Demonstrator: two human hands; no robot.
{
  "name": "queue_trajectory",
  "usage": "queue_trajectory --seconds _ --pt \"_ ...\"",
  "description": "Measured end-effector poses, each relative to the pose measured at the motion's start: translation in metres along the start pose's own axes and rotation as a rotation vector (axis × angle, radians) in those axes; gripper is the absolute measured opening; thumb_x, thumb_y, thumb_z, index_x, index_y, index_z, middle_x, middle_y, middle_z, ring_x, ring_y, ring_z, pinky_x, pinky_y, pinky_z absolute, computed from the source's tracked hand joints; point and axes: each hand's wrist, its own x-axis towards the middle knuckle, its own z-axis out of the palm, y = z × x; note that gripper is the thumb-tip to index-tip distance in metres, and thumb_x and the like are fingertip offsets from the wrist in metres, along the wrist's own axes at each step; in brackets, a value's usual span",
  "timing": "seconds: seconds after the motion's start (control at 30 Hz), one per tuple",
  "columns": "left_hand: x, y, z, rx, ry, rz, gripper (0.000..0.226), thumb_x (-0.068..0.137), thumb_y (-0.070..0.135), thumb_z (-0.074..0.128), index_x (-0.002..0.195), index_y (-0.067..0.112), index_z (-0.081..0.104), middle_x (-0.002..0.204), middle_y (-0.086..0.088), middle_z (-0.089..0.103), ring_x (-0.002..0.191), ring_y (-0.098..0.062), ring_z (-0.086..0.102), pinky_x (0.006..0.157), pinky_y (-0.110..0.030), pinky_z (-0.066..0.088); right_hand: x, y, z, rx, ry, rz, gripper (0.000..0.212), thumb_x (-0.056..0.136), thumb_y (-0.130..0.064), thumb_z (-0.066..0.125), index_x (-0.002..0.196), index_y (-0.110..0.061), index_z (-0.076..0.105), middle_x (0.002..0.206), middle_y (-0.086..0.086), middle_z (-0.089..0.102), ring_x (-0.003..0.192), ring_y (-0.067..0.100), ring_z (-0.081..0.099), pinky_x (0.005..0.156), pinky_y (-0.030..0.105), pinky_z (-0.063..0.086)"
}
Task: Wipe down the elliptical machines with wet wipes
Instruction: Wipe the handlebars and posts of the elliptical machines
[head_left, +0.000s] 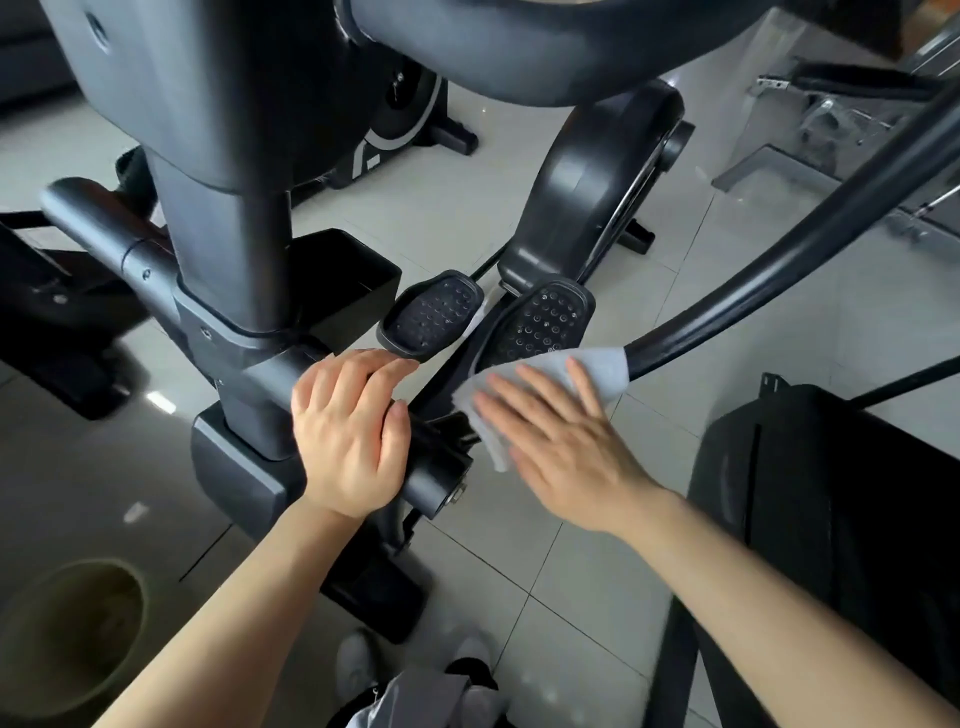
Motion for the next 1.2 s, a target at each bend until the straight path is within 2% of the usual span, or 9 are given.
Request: queue_trajectory --seconds 0.13,0.2,0.43,0.57,0.7,0.8,0.87,0.97,1.2 --pt "0.000 0.000 -0.001 0.013 0.006 -0.007 0.039 0.092 0.018 0.037 0.106 0.005 0.072 0.107 -0.009 0.069 0.098 -0.033 0.063 0.091 -0.042 0.040 0.018 -0.035 0.011 0.217 0.158 0.147 0.037 0.101 -0.027 0.036 0.122 -0.018 0.065 0.121 -0.002 0.063 0.115 0.024 0.055 0.108 0.050 0.028" --pt "-0.001 0.001 -0.001 0.018 0.007 -0.022 0.038 0.091 0.018 0.038 0.106 0.005 0.071 0.107 -0.010 0.068 0.098 -0.034 0.063 0.093 -0.041 0.039 0.022 -0.033 0.019 0.203 0.237 0.243 0.042 0.104 -0.031 0.029 0.108 -0.016 0.068 0.103 -0.002 0.064 0.100 0.025 0.058 0.102 0.041 0.033" --pt "-0.001 0.002 0.001 0.010 0.016 -0.026 0.038 0.093 0.020 0.039 0.107 0.003 0.070 0.107 -0.012 0.068 0.099 -0.034 0.061 0.091 -0.045 0.039 -0.010 0.073 -0.003 -0.374 0.210 0.212 0.037 0.104 -0.032 0.030 0.093 -0.016 0.062 0.086 0.003 0.057 0.085 0.028 0.057 0.102 0.040 0.035" --pt "-0.003 0.001 0.001 0.007 0.041 -0.004 0.040 0.094 0.021 0.037 0.105 0.003 0.071 0.105 -0.011 0.068 0.096 -0.034 0.062 0.089 -0.045 0.040 -0.017 0.124 -0.028 -0.592 0.315 0.254 0.030 0.101 -0.026 0.035 0.087 -0.014 0.058 0.087 0.004 0.058 0.103 0.026 0.059 0.108 0.040 0.031" --pt "-0.001 0.001 0.000 -0.002 0.032 -0.004 0.040 0.092 0.022 0.039 0.105 0.004 0.072 0.104 -0.010 0.069 0.094 -0.035 0.062 0.087 -0.046 0.041 -0.007 0.087 -0.004 -0.384 0.420 0.516 0.032 0.101 -0.026 0.041 0.082 -0.011 0.062 0.087 0.005 0.064 0.112 0.025 0.052 0.117 0.044 0.016" --pt "-0.001 -0.001 0.001 0.000 0.025 0.004 0.039 0.090 0.022 0.040 0.105 0.005 0.072 0.103 -0.009 0.069 0.093 -0.035 0.063 0.087 -0.046 0.042 0.010 0.026 0.017 -0.100 0.399 0.573 0.047 0.105 -0.034 0.030 0.080 -0.012 0.064 0.083 0.003 0.063 0.100 0.026 0.056 0.116 0.046 0.020" --pt "-0.001 -0.002 0.000 0.003 0.019 -0.003 0.039 0.090 0.023 0.041 0.105 0.006 0.072 0.104 -0.008 0.069 0.094 -0.034 0.063 0.088 -0.048 0.043 0.022 -0.013 0.024 0.041 0.391 0.544 0.057 0.106 -0.037 0.020 0.082 -0.013 0.065 0.083 0.002 0.062 0.091 0.025 0.056 0.112 0.045 0.027" --pt "-0.001 0.000 -0.001 0.026 -0.005 -0.008 0.037 0.090 0.026 0.043 0.107 0.008 0.071 0.106 -0.008 0.068 0.097 -0.033 0.062 0.090 -0.048 0.042 0.024 -0.030 0.021 0.075 0.326 0.370 0.047 0.105 -0.034 0.026 0.093 -0.014 0.067 0.087 -0.001 0.062 0.087 0.024 0.056 0.105 0.041 0.034" --pt "-0.003 0.024 -0.001 0.025 -0.045 -0.073 0.034 0.089 0.035 0.048 0.109 0.016 0.068 0.107 0.000 0.066 0.097 -0.023 0.058 0.096 -0.042 0.034 -0.017 0.101 -0.030 -0.529 0.164 0.162 0.034 0.104 -0.035 0.037 0.097 -0.015 0.064 0.090 0.002 0.059 0.098 0.025 0.058 0.114 0.041 0.031"
